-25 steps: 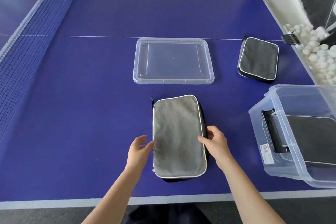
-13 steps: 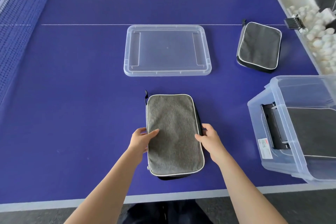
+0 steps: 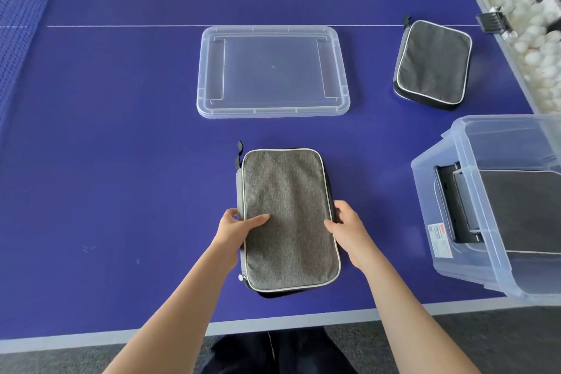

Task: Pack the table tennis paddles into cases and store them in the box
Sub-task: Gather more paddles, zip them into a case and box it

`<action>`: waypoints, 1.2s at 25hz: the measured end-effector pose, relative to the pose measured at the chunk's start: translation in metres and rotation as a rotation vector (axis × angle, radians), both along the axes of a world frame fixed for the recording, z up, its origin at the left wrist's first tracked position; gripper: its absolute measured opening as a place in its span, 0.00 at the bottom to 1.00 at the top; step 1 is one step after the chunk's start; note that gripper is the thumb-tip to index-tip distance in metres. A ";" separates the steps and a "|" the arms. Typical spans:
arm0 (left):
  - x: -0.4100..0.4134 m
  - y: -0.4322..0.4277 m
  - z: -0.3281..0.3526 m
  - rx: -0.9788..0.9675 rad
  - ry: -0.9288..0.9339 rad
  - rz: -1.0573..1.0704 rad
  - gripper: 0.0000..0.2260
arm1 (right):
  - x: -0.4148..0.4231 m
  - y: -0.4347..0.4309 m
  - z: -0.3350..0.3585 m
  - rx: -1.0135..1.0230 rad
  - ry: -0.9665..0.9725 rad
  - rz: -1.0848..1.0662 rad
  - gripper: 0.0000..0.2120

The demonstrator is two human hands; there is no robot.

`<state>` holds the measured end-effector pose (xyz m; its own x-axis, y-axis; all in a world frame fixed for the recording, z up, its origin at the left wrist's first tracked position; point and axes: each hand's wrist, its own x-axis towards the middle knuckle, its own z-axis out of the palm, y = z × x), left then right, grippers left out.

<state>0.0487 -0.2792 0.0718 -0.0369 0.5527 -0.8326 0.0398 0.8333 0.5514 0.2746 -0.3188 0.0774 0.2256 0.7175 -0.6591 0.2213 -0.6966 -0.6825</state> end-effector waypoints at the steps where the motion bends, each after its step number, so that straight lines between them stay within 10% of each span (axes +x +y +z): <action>1: 0.001 -0.001 0.000 0.001 0.003 0.005 0.27 | 0.000 -0.001 -0.001 -0.001 -0.009 -0.001 0.15; 21: 0.013 -0.014 0.019 -0.002 -0.146 0.229 0.22 | 0.001 -0.029 0.005 0.068 -0.019 -0.199 0.20; 30: 0.016 -0.006 0.041 -0.026 -0.241 0.556 0.20 | -0.057 -0.096 0.033 0.630 -0.504 -0.312 0.11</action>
